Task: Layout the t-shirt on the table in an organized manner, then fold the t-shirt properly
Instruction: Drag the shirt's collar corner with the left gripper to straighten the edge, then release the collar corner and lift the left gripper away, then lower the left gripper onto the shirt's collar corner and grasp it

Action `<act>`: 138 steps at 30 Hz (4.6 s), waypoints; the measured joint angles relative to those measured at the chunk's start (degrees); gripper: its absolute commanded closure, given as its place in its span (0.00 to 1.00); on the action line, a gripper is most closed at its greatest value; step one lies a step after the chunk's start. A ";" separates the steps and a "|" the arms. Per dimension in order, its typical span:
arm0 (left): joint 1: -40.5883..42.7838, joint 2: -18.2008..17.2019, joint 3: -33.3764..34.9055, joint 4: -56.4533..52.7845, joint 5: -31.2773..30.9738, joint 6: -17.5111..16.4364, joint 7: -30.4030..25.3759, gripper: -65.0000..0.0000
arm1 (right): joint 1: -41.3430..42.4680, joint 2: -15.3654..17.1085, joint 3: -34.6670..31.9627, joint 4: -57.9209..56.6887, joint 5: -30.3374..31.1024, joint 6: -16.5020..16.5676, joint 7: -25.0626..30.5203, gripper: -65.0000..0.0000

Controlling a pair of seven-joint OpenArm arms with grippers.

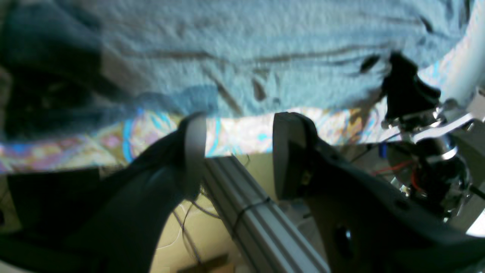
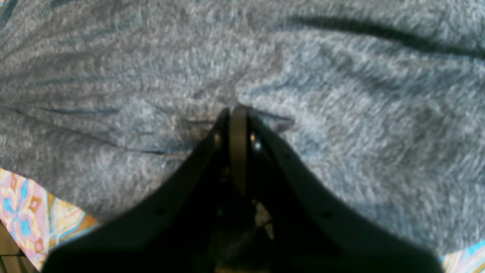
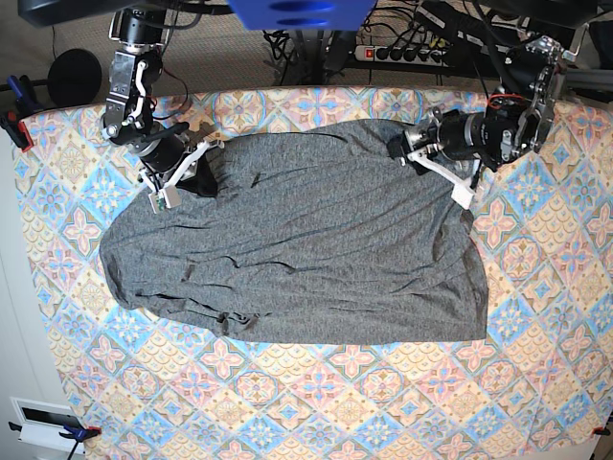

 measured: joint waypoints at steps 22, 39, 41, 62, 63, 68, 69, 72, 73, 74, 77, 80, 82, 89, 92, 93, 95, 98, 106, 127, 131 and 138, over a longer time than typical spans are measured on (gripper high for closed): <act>8.55 -0.22 0.59 -0.81 19.21 0.17 4.26 0.70 | 0.00 0.02 0.00 0.00 0.00 0.00 0.00 1.00; 8.50 4.00 0.85 -3.76 32.17 0.00 4.55 0.56 | 0.00 0.07 -0.20 0.00 -0.04 0.00 0.13 1.00; 7.96 4.07 0.85 -3.78 32.13 0.00 4.72 0.56 | 0.00 0.07 -0.20 0.00 -0.02 0.00 0.13 1.00; 3.08 4.57 7.72 -9.94 39.26 0.87 3.96 1.00 | 0.02 0.02 -0.33 -0.11 -0.37 -0.22 0.55 1.00; 3.04 4.57 7.72 -9.97 39.08 0.81 4.09 1.00 | 0.02 0.02 -0.33 -0.11 -0.37 -0.20 0.52 1.00; 4.17 2.54 8.07 -7.63 39.12 0.35 1.99 1.00 | 0.00 0.02 -0.33 -0.11 -0.24 -0.15 0.52 1.00; 5.11 1.70 8.11 -6.40 38.82 -0.37 1.97 1.00 | -0.02 0.09 -0.31 -0.11 -0.04 -0.15 0.55 1.00; 6.84 -1.49 8.76 -2.75 37.05 -0.02 4.17 1.00 | 0.00 0.04 -0.22 -0.11 -0.33 -0.17 0.55 1.00; 6.86 -2.71 8.81 -2.05 37.03 -0.04 3.89 1.00 | 0.00 0.04 -0.22 -0.11 -0.24 -0.15 0.55 1.00; 6.69 -3.93 8.76 -1.60 37.29 -0.04 3.50 1.00 | -0.02 0.07 -0.22 -0.11 -0.13 -0.11 0.52 1.00; 6.58 -6.56 8.61 -1.60 37.90 -0.02 3.02 1.00 | -0.04 0.09 -0.22 -0.11 -0.22 -0.13 0.52 1.00; 6.88 -9.33 8.70 -1.60 37.31 -0.04 3.50 1.00 | 0.00 0.04 -0.22 -0.11 -0.22 -0.15 0.52 1.00; 6.78 -11.54 8.76 -1.53 37.03 -0.07 3.48 1.00 | -0.02 0.07 -0.22 -0.11 -0.20 -0.13 0.55 1.00; 6.69 -18.75 8.79 -1.20 36.81 -0.48 3.04 1.00 | -0.04 0.04 -0.22 -0.11 -0.20 -0.13 0.55 1.00; 4.76 -21.14 8.81 -1.22 37.07 -0.48 3.39 1.00 | -0.02 0.04 -0.20 -0.11 -0.26 -0.13 0.55 1.00; 4.15 -21.84 8.79 -1.20 37.07 -0.48 2.91 1.00 | -0.07 0.04 -0.15 -0.11 -0.20 -0.13 0.55 1.00; 3.54 -23.32 8.61 -1.11 37.11 -0.48 2.56 0.98 | -0.04 0.04 -0.15 -0.11 -0.15 -0.02 0.55 1.00; 0.79 -23.15 8.79 -1.22 36.54 -0.44 4.11 0.92 | 0.00 0.07 -0.13 -0.11 -0.33 -0.02 0.57 1.00; -1.16 -12.39 8.39 -1.33 51.89 -0.39 3.91 0.46 | -0.11 0.00 -0.04 -0.11 -0.31 0.00 0.57 1.00; 2.14 4.85 -17.29 -7.02 39.32 -0.09 0.00 0.34 | -0.11 0.02 -0.07 -0.31 -0.17 0.02 0.94 1.00; 2.08 9.01 -24.87 -12.26 32.50 0.00 -1.88 0.34 | -0.11 0.02 -0.04 -0.31 -0.22 0.02 0.94 1.00; 1.90 14.29 -37.16 -19.17 15.93 0.22 -4.04 0.34 | -0.11 0.04 -0.09 -0.31 -0.20 0.02 0.94 1.00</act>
